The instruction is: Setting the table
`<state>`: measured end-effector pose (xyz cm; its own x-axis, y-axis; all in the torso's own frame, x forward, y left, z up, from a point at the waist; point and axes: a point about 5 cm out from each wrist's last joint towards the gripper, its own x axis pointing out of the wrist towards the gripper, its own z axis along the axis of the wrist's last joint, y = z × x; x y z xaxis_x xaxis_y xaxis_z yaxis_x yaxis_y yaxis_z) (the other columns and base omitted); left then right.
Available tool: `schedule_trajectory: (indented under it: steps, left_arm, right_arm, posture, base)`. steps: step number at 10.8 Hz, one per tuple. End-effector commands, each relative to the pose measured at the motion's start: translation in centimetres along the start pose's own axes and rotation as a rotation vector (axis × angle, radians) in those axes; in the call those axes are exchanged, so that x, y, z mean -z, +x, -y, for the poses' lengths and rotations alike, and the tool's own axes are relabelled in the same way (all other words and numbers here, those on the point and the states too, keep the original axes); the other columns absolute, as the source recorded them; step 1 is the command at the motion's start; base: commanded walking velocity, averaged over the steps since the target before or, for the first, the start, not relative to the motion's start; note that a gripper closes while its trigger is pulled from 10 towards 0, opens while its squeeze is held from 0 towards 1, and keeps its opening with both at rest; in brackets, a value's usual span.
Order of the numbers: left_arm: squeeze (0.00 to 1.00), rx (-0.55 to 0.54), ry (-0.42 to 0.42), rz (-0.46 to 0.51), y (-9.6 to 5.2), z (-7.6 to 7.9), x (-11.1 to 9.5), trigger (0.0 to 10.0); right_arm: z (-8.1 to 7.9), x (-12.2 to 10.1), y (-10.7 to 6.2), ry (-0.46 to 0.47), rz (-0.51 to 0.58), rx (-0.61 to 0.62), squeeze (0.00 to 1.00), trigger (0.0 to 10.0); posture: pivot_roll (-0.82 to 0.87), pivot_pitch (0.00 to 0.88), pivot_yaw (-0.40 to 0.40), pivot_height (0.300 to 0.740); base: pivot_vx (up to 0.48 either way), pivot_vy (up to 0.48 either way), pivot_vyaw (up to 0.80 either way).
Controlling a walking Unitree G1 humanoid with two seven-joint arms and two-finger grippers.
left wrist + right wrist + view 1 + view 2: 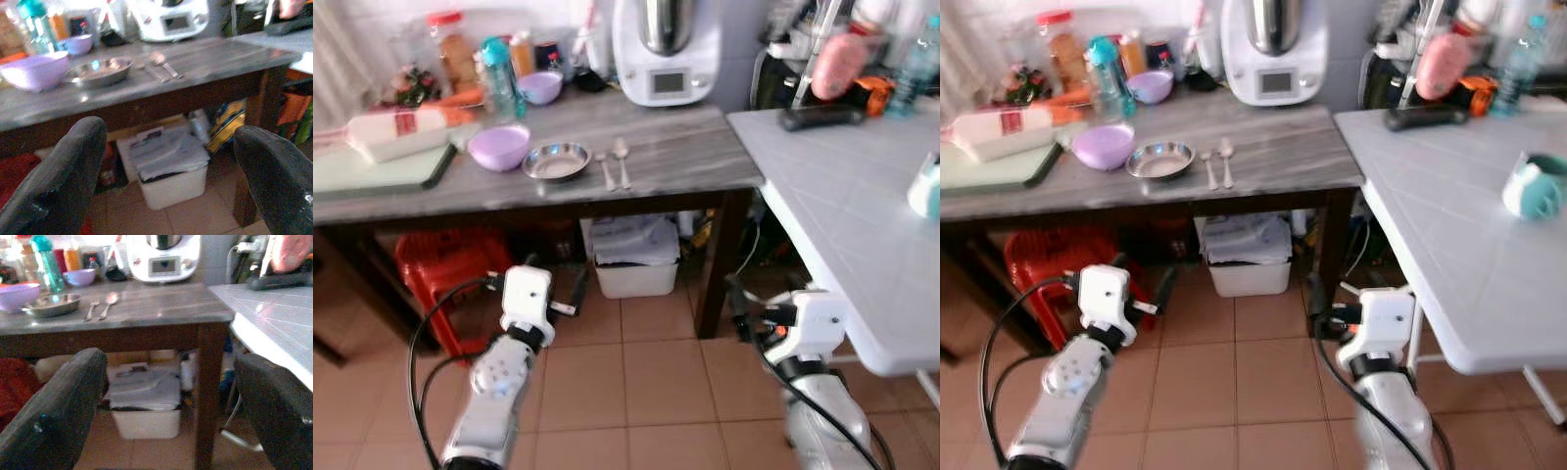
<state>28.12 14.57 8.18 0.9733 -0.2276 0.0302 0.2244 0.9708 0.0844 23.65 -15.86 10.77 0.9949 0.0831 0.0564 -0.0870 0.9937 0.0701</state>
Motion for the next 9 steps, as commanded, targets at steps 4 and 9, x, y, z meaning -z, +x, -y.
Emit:
schedule_trajectory:
  steps: [4, 9]
  left_arm:
    - [0.0, -0.001, -0.012, -0.003, 0.03, -0.18, -0.02, 10.0]
    - [0.0, 0.009, -0.016, -0.002, 0.06, -0.05, -0.17, 10.0]
  right_arm:
    - [0.03, -0.39, 0.32, -0.004, 0.01, -0.002, 0.0, 10.0]
    - [-0.3, -0.22, 0.14, 0.0, 0.006, -0.002, 0.0, 10.0]
  posture:
    - [0.01, 0.0, 0.063, 0.74]
    - [0.01, 0.0, 0.069, 0.74]
  base:
    - [0.0, -0.349, 0.0]
    - [0.0, -0.344, 0.0]
